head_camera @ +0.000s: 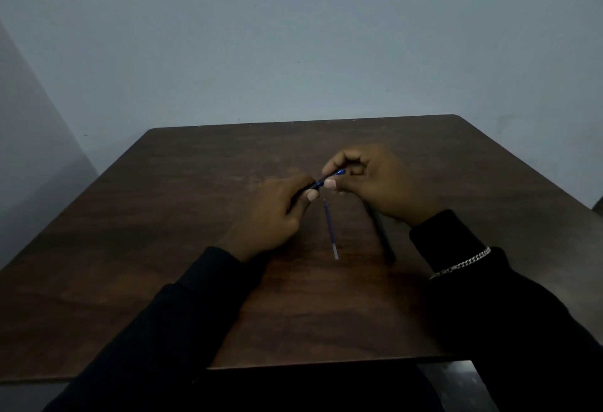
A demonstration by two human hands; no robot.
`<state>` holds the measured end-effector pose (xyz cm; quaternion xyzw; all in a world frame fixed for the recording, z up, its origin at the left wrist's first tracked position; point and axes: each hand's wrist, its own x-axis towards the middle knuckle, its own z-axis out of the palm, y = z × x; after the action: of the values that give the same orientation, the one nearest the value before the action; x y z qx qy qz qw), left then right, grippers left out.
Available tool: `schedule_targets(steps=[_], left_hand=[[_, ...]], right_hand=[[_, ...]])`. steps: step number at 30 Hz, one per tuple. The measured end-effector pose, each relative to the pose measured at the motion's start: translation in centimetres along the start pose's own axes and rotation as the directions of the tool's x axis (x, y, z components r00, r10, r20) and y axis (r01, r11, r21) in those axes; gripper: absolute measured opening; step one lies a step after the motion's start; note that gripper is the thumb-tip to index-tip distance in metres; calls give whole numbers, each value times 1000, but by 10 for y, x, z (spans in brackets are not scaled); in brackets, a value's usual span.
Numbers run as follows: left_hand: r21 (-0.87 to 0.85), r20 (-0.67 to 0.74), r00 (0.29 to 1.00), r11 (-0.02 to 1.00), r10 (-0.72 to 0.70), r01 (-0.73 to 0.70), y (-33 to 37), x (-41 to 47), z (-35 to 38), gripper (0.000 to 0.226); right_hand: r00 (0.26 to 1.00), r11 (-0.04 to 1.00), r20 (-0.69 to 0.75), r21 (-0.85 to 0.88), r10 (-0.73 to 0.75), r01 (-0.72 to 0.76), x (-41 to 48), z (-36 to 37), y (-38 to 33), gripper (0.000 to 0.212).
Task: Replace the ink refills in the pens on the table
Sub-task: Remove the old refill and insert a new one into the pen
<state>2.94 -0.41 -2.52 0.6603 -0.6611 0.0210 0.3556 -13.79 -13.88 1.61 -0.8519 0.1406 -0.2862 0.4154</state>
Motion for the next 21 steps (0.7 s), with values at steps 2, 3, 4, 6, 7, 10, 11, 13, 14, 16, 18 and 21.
schedule_targets(steps=[2,3,4,6,7,10,11,13,14,16,18,21], left_hand=[[-2,-14,1000,1000,15,-15,1,-1,0,25],[2,-15,1000,1000,16,-16,1,-1,0,26],[3,-10,1000,1000,13,-13,1,-1,0,26],[-3,3,1000,1000,12,-11,1,-1,1,24],[-12,3,1000,1000,13,-13,1,-1,1,24],[-41,-12,1000,999,12,-12,1,0,0,23],[-37,-12,1000,999,7,-7,0,0,-1,24],[-16,-12,1000,1000,0,-1,-1,0,0,25],[-8,-11,1000,1000,-2,2,-1,0,1,25],[-6,-9,1000,1000,-11,11,-2,1,1,24],[3,-13,1000,1000,-3,3,-1,0,1,24],[20,-5,1000,1000,15,-15,0,-1,1,20]], right_hand=[[1000,993,-18,-120,-12,10,-1,2,-2,18],[999,977,-31,-212,-37,30,-1,3,-2,31],[998,956,-33,-292,-56,44,-2,4,-4,44],[998,941,-44,-337,-35,18,-3,5,-6,58],[998,954,-61,-298,5,-23,-3,4,-6,62],[992,990,-68,-89,105,-111,-1,0,-5,51],[994,993,-54,-69,92,-96,-1,-1,-3,37],[999,994,-13,-98,43,-44,0,-3,-2,22],[999,994,-8,-104,32,-33,0,-3,-2,22],[999,995,-15,-90,35,-36,0,-2,-3,15],[1000,993,-17,-114,22,-24,-1,-1,-3,7],[1000,964,-18,-265,-18,13,-3,1,-7,35]])
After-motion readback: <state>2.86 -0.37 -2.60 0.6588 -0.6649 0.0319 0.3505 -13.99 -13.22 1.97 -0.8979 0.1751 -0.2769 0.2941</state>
